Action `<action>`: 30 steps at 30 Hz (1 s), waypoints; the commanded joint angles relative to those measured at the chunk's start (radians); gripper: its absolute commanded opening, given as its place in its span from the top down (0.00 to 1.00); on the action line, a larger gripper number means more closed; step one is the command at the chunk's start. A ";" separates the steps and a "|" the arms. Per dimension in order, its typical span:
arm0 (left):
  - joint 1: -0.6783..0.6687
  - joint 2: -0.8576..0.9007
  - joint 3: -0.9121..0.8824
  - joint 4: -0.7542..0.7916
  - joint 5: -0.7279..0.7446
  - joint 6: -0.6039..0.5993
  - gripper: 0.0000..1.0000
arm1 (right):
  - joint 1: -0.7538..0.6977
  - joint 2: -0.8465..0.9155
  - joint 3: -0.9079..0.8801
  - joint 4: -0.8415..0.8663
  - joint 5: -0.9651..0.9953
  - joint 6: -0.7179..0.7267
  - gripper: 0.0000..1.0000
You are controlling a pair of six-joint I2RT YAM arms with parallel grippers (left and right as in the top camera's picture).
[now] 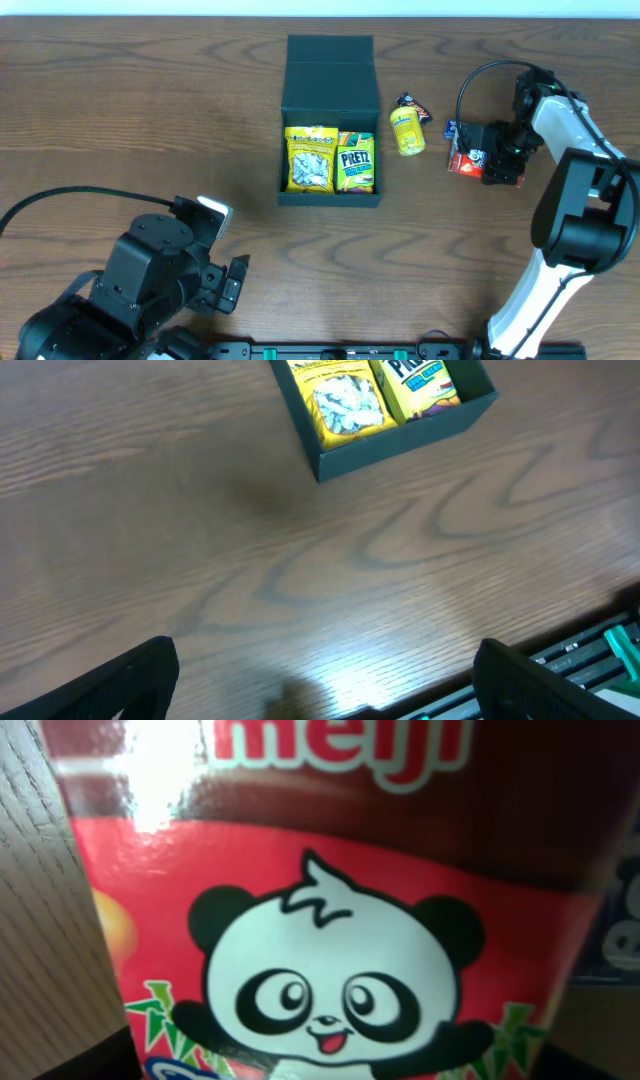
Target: Pack container
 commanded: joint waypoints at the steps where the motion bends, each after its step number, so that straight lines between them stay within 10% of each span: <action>1: 0.002 0.000 0.004 -0.003 0.003 -0.008 0.05 | 0.013 0.038 -0.039 -0.008 0.010 0.014 0.24; 14: 0.002 0.000 0.004 -0.003 0.003 -0.008 0.05 | 0.105 0.035 -0.037 0.025 0.080 0.122 0.38; 30: 0.002 0.000 0.004 -0.003 0.003 -0.008 0.05 | 0.161 -0.123 0.095 -0.069 -0.089 0.277 0.30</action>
